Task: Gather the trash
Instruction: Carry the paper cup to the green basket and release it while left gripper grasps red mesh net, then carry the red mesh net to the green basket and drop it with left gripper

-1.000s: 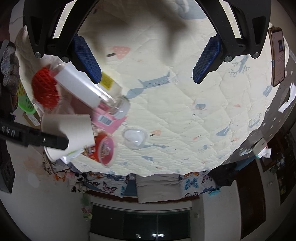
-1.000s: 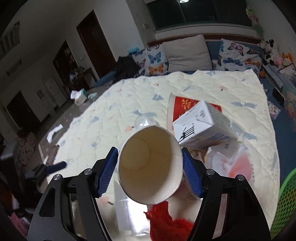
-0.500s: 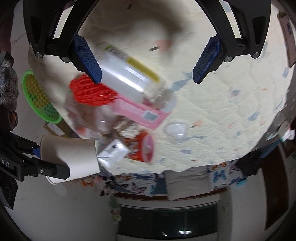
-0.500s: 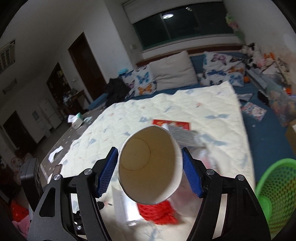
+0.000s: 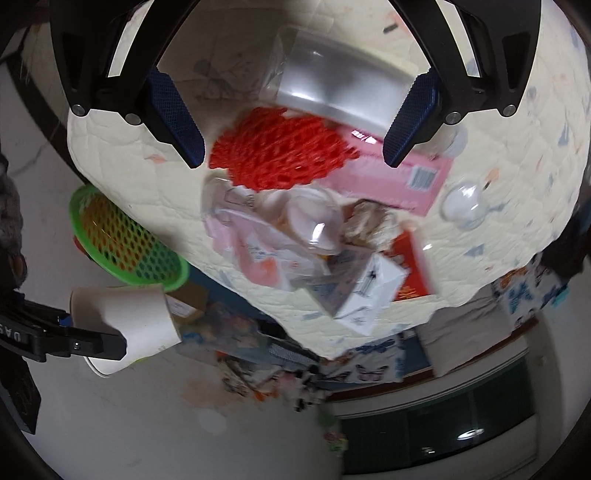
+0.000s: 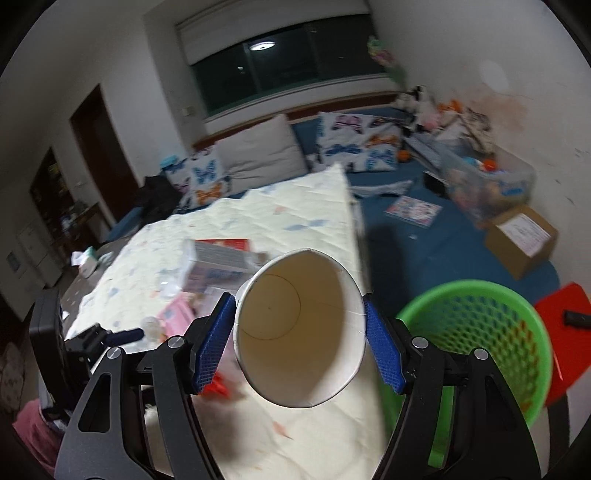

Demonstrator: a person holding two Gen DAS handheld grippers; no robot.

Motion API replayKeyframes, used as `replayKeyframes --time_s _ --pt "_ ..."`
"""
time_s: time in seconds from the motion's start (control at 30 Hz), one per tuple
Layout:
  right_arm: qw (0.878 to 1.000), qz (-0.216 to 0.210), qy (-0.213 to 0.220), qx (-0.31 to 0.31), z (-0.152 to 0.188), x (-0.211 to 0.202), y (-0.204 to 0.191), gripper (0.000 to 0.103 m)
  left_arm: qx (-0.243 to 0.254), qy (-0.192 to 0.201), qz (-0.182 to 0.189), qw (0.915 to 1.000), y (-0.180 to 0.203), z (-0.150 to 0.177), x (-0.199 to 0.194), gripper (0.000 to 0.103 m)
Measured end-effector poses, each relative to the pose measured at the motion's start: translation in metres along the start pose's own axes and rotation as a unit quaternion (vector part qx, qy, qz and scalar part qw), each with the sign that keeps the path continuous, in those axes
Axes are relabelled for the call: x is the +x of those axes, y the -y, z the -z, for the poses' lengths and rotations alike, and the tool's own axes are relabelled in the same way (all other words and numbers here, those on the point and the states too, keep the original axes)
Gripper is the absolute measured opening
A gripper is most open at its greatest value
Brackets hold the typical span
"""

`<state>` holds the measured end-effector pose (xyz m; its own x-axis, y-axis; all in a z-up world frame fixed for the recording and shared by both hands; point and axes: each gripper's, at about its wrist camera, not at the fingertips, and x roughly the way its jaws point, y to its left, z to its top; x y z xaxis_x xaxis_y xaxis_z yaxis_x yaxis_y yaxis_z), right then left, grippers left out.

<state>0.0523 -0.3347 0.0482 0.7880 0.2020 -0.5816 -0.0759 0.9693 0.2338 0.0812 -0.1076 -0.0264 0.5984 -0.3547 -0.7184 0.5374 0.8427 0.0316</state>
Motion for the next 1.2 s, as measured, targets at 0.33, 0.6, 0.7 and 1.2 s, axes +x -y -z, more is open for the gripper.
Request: replayKeyframes --time_s 0.33,0.6,0.7,1.2 --pt "0.997 0.063 -0.013 0.050 0.021 -0.007 0.058 0.070 0.024 -0.035 0.035 0.9985 -0.001 -0.004 0.028 0.075" --pt "0.993 0.093 -0.028 0.062 0.033 -0.002 0.078 0.071 0.021 -0.035 0.060 0.9974 -0.001 0.000 0.031 0.052" --pt "0.992 0.101 -0.035 0.070 0.038 0.000 0.085 0.072 0.017 -0.029 0.068 0.9971 0.000 0.000 0.028 0.042" --pt "0.988 0.120 -0.048 0.085 0.048 0.003 0.101 0.079 0.011 -0.004 0.083 0.9965 0.007 0.006 -0.004 0.025"
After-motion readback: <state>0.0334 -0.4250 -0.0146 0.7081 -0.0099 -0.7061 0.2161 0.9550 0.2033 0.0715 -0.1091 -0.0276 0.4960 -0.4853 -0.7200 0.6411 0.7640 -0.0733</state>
